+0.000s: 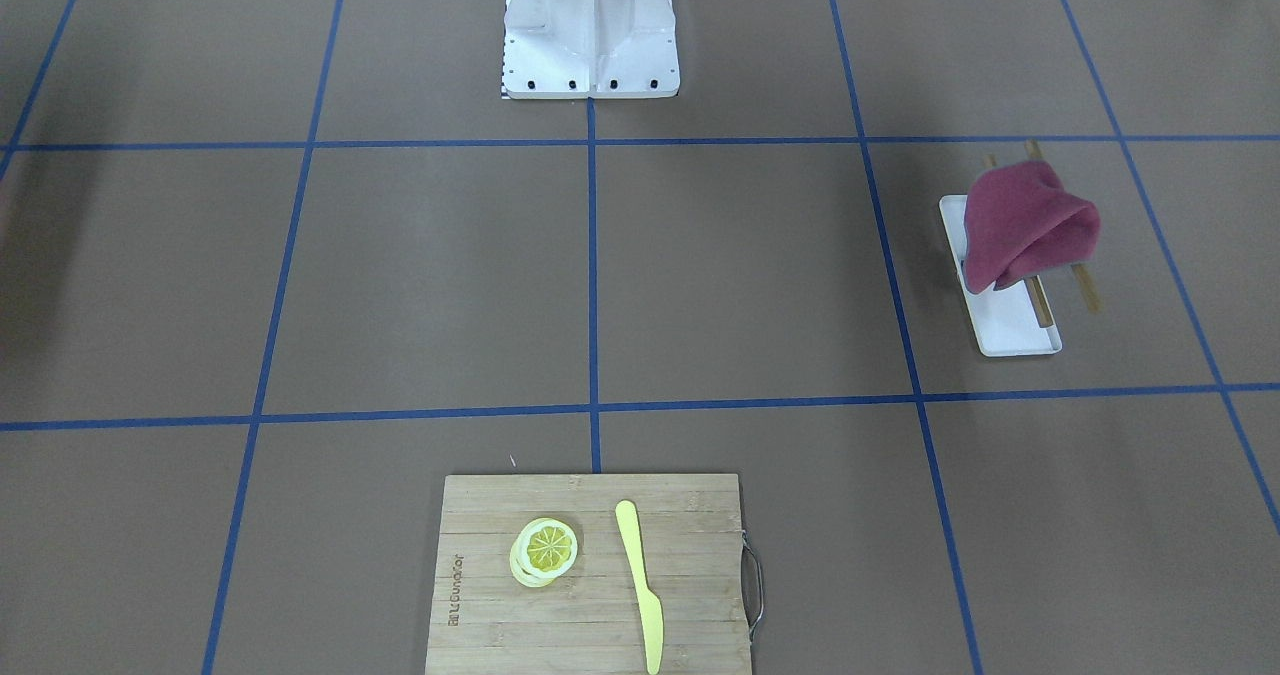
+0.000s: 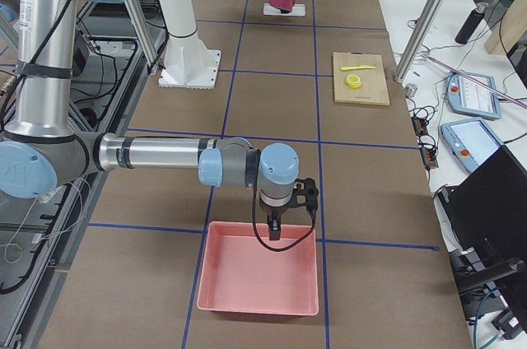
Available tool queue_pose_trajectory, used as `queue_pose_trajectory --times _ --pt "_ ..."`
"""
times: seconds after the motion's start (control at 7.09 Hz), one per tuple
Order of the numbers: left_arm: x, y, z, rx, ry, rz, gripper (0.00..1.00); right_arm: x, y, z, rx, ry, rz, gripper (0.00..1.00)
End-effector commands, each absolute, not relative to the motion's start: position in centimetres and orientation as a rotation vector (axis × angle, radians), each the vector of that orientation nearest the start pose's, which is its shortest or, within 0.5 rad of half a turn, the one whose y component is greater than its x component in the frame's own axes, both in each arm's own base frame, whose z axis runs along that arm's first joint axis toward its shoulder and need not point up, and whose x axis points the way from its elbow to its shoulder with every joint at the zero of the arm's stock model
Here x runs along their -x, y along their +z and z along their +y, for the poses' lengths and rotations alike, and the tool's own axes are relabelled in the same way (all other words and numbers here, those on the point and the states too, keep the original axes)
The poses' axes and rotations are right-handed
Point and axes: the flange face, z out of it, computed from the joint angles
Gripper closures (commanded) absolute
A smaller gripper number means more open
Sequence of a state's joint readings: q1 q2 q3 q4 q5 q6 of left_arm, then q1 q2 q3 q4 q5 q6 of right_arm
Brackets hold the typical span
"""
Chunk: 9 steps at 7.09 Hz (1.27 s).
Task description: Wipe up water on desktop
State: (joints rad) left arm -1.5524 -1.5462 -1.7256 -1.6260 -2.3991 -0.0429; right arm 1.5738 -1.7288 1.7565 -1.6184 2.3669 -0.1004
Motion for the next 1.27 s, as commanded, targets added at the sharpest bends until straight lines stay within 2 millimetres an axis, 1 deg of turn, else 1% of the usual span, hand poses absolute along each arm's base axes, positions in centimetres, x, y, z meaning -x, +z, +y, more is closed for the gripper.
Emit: queue_pose_trajectory --times 0.0,0.14,0.56,0.71,0.99,1.13 --pt "4.9 58.6 -48.9 -0.140 0.052 0.864 0.02 -6.3 64.3 -42.4 -0.021 -0.082 -0.796 0.00" --pt "4.9 58.2 -48.9 -0.146 0.056 0.866 0.02 -6.4 64.3 -42.5 -0.021 -0.082 -0.795 0.00" --pt "4.9 55.9 -48.9 -0.188 0.073 0.865 0.02 -6.4 64.5 -42.5 -0.018 -0.079 -0.795 0.00" --pt "4.9 56.1 -48.9 -0.183 0.070 0.865 0.02 -6.4 64.5 -42.5 -0.018 -0.081 -0.795 0.00" --pt "4.8 55.1 -48.9 -0.214 0.092 0.867 0.02 -6.3 64.7 -42.2 -0.012 -0.076 -0.798 0.00" --pt "4.7 55.0 -48.9 -0.214 0.093 0.882 0.02 -6.3 64.5 -42.4 -0.016 -0.077 -0.797 0.00"
